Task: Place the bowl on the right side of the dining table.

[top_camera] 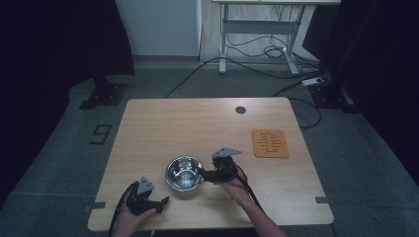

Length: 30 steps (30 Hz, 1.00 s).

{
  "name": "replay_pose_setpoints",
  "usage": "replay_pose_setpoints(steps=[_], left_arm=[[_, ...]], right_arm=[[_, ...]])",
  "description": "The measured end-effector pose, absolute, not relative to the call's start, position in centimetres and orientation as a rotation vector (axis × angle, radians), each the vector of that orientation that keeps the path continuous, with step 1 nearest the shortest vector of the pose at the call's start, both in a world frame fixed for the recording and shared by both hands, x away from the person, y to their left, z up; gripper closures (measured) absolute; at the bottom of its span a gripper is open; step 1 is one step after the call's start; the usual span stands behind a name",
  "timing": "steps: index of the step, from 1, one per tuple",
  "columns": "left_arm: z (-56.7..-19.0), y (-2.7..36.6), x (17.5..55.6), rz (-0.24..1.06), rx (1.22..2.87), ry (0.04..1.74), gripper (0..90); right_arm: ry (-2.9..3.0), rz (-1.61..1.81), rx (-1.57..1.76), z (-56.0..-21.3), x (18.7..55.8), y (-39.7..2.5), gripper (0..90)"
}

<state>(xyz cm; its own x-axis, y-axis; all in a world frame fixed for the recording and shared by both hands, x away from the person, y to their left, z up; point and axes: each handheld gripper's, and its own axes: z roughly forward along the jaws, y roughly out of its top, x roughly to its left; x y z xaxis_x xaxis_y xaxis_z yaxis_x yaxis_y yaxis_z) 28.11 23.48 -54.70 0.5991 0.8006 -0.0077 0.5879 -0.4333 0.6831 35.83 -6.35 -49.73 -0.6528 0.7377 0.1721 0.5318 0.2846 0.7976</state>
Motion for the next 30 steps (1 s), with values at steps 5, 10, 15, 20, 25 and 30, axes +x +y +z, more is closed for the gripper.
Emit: replay_pose_setpoints(steps=[5,10,15,20,25,30], left_arm=[[-54.7,23.5,28.1,0.420,2.173,1.094,11.7],[-54.7,23.5,28.1,0.422,2.174,1.092,11.7],[-54.7,23.5,28.1,0.422,2.175,1.092,11.7],[-54.7,23.5,28.1,0.421,2.175,1.091,11.7],[-54.7,23.5,28.1,0.422,2.174,1.091,11.7],[-54.7,23.5,28.1,0.422,2.173,1.092,11.7]], right_arm=[[2.342,1.289,1.167,-50.0,35.9,-5.6,26.3],[2.364,1.278,1.163,-50.2,36.3,-4.4,26.3],[2.396,1.253,1.163,-50.7,36.6,-3.5,26.3],[2.414,1.227,1.160,-51.1,36.8,-2.9,26.3],[2.421,1.198,1.168,-51.6,37.0,-2.4,26.2],[2.419,1.182,1.185,-52.0,37.2,-2.3,26.2]])
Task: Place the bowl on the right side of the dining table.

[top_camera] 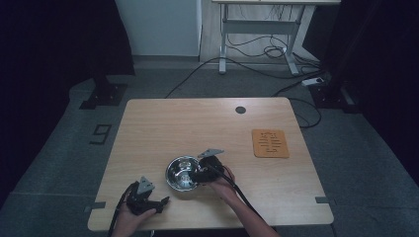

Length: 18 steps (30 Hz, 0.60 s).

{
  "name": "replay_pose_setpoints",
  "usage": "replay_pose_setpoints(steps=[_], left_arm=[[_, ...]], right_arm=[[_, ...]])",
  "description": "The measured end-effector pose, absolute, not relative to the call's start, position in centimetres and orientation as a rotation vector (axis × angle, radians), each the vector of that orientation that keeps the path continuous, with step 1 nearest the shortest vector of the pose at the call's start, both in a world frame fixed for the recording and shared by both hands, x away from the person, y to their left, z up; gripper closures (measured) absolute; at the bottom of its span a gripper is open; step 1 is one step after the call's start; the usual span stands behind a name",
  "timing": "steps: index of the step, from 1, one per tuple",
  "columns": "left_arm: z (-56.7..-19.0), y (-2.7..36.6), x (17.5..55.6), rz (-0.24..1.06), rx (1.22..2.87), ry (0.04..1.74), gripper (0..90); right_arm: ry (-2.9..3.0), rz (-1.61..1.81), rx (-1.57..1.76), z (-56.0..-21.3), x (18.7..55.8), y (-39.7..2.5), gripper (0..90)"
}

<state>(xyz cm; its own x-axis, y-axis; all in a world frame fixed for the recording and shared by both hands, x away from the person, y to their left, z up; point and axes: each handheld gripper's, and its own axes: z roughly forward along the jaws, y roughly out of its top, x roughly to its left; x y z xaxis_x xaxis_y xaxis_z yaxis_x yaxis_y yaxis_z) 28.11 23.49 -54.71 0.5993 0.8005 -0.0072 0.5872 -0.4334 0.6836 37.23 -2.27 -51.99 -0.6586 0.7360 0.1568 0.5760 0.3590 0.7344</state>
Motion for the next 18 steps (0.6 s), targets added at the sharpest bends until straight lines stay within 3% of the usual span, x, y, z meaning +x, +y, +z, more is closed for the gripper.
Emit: replay_pose_setpoints(steps=[18], left_arm=[[-54.7,23.5,28.1,0.422,2.173,1.092,11.7]], right_arm=[[2.466,1.068,1.223,-53.5,38.5,-1.5,29.0]])
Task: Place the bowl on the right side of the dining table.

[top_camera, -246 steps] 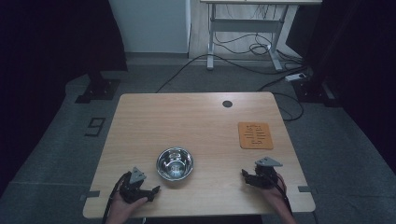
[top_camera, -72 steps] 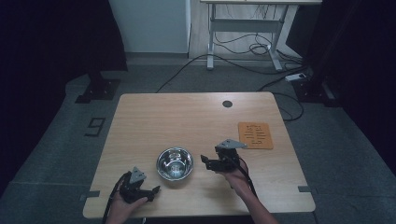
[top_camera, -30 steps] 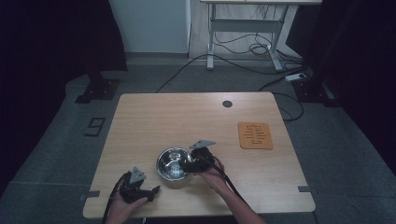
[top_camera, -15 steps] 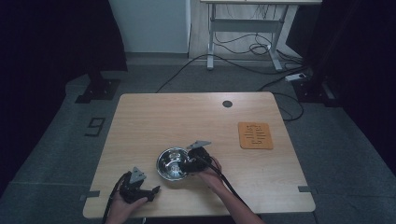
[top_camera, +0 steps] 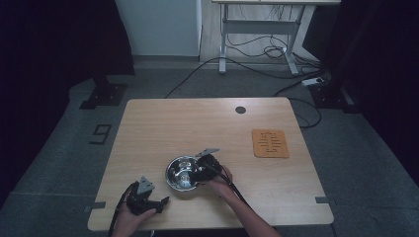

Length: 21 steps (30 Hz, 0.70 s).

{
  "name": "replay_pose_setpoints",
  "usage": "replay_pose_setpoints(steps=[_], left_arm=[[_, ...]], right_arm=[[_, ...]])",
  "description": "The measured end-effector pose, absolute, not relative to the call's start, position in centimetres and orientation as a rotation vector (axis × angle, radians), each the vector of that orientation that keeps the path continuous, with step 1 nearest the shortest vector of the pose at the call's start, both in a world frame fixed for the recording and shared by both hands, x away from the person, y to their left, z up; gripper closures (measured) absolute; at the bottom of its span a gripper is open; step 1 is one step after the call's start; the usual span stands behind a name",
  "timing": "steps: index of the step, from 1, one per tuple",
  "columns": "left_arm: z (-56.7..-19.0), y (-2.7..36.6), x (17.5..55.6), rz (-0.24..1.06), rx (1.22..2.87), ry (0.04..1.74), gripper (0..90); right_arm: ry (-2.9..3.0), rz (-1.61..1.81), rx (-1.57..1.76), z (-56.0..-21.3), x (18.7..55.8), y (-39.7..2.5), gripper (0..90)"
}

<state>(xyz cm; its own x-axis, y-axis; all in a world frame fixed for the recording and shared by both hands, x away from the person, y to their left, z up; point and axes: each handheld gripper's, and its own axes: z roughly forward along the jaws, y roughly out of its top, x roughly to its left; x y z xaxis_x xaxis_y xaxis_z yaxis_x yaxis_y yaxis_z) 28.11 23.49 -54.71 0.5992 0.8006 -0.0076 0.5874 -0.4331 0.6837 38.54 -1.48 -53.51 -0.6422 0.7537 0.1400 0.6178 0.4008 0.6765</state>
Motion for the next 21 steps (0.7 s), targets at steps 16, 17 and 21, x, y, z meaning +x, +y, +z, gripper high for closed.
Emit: replay_pose_setpoints(steps=[16,17,21], left_arm=[[-54.71,23.48,28.11,0.422,2.173,1.092,11.7],[-54.71,23.49,28.11,0.422,2.173,1.092,11.7],[-54.71,23.49,28.11,0.422,2.173,1.092,11.7]], right_arm=[[2.488,0.990,1.226,-53.43,38.79,-1.42,48.9],[2.485,0.984,1.226,-53.41,38.81,-1.41,50.6],[2.481,0.963,1.224,-53.35,38.84,-1.44,55.7]])
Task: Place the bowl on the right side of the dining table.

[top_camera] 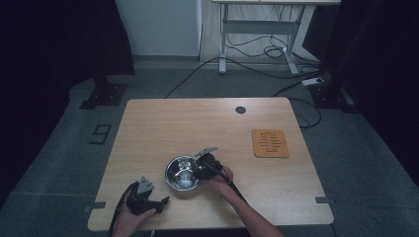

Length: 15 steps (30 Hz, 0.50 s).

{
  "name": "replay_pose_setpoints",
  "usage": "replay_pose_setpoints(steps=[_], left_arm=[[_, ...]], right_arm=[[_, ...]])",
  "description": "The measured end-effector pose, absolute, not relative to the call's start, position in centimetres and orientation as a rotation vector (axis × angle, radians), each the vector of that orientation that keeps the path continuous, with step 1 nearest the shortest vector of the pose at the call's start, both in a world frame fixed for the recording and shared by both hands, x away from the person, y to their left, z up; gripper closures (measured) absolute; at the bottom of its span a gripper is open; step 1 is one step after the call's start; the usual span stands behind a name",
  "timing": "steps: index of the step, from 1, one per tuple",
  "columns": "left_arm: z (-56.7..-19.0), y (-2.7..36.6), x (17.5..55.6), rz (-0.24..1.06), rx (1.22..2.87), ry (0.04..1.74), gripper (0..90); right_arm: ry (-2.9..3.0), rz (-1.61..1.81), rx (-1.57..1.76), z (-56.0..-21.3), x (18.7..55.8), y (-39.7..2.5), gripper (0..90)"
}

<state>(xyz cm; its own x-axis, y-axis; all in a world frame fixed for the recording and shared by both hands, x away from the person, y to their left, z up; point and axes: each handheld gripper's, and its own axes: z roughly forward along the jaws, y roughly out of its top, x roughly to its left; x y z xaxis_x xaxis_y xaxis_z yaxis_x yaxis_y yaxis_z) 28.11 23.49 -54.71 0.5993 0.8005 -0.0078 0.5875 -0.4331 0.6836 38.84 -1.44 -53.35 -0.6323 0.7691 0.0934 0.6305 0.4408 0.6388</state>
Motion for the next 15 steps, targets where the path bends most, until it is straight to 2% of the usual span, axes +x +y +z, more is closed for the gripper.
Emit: replay_pose_setpoints(steps=[11,15], left_arm=[[-54.71,23.48,28.11,0.422,2.173,1.092,11.7],[-54.71,23.48,28.11,0.422,2.173,1.092,11.7]], right_arm=[[2.508,0.972,1.242,-53.15,38.90,-1.63,76.1],[2.510,0.995,1.281,-53.17,39.01,-1.77,77.5]])
